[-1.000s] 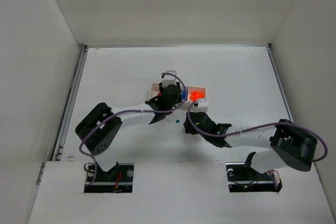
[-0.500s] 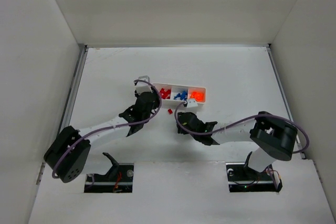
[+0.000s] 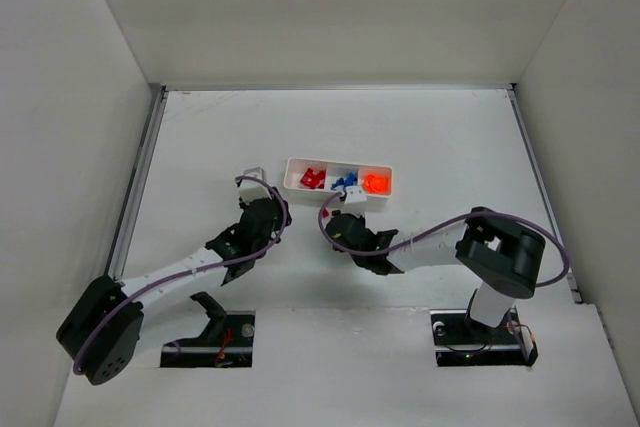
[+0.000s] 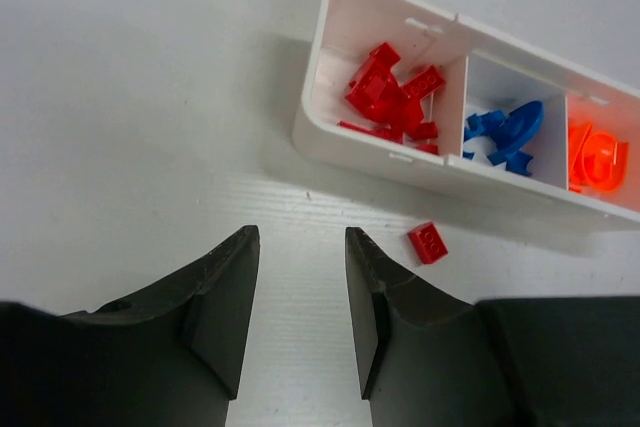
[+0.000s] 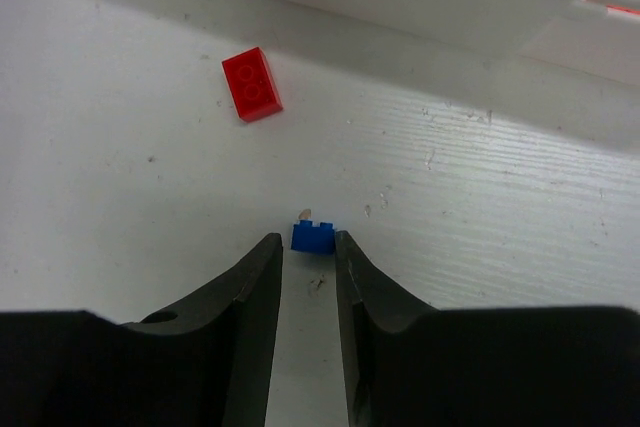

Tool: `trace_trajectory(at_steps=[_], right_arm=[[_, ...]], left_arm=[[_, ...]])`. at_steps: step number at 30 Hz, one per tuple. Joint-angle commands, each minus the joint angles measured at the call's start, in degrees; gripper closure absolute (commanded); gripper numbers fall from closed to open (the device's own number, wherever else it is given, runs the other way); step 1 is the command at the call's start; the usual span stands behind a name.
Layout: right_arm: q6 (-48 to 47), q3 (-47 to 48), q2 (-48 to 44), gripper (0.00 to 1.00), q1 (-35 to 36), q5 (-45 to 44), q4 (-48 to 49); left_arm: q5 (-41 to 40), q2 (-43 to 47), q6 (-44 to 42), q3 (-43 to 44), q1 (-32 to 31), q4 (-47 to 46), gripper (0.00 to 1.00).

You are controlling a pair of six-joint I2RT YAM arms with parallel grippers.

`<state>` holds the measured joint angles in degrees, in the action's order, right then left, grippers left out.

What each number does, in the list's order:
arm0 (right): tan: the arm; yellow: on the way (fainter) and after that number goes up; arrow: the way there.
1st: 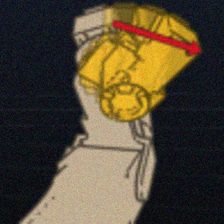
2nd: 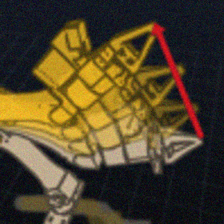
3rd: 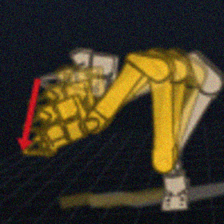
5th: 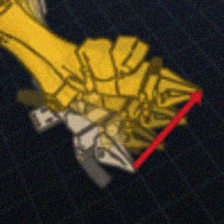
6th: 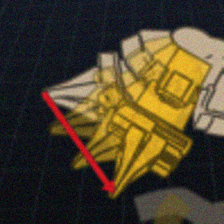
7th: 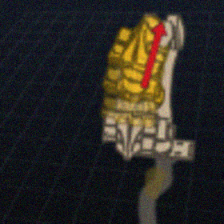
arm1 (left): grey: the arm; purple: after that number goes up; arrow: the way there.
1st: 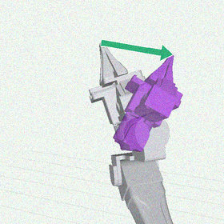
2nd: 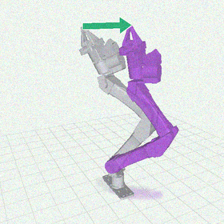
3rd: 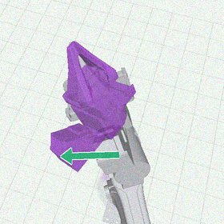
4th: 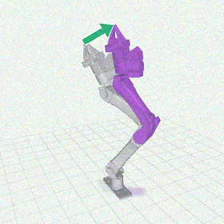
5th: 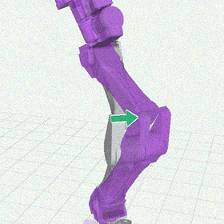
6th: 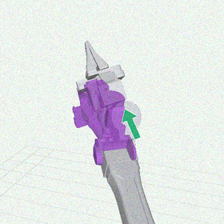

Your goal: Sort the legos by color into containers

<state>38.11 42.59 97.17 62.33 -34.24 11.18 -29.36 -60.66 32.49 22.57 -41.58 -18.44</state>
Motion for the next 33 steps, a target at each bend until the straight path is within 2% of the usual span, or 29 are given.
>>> trace_trajectory(at_steps=[1, 5, 11, 15, 21, 24, 27, 33], right_arm=[[-0.4, 2.0, 1.6, 0.69, 0.4, -2.4, -0.2], [-1.2, 2.8, 1.4, 0.77, 0.3, -2.5, -0.7], [-4.1, 2.8, -7.3, 0.79, 0.1, -2.0, -0.9], [-7.5, 4.3, -12.7, 0.79, -3.2, -0.2, -0.7], [-10.9, 8.5, -11.0, 0.78, -10.8, 4.6, 0.5], [-11.0, 10.8, -8.1, 0.76, -13.7, 6.3, 1.8], [-11.3, 13.4, -5.4, 0.64, -15.8, 8.6, 2.1], [-11.4, 13.0, -7.0, 0.62, -16.3, 9.7, 2.2]], left_arm=[[-0.3, 3.2, 2.9, -2.3, -1.2, 2.2, 0.63], [-0.2, 4.2, 4.3, -4.5, -2.8, 2.4, 0.63], [-0.9, 1.4, 6.4, -4.9, -7.0, 1.6, 0.60], [-1.5, -3.1, 7.1, -3.9, -9.6, -1.1, 0.58], [-2.5, -9.8, 8.0, -2.0, -12.5, -5.4, 0.57], [-2.9, -13.1, 7.9, -0.9, -13.7, -7.4, 0.56], [-3.2, -15.4, 7.3, 0.4, -14.2, -8.8, 0.56], [-2.9, -20.6, 5.7, 3.4, -14.0, -10.2, 0.56]])
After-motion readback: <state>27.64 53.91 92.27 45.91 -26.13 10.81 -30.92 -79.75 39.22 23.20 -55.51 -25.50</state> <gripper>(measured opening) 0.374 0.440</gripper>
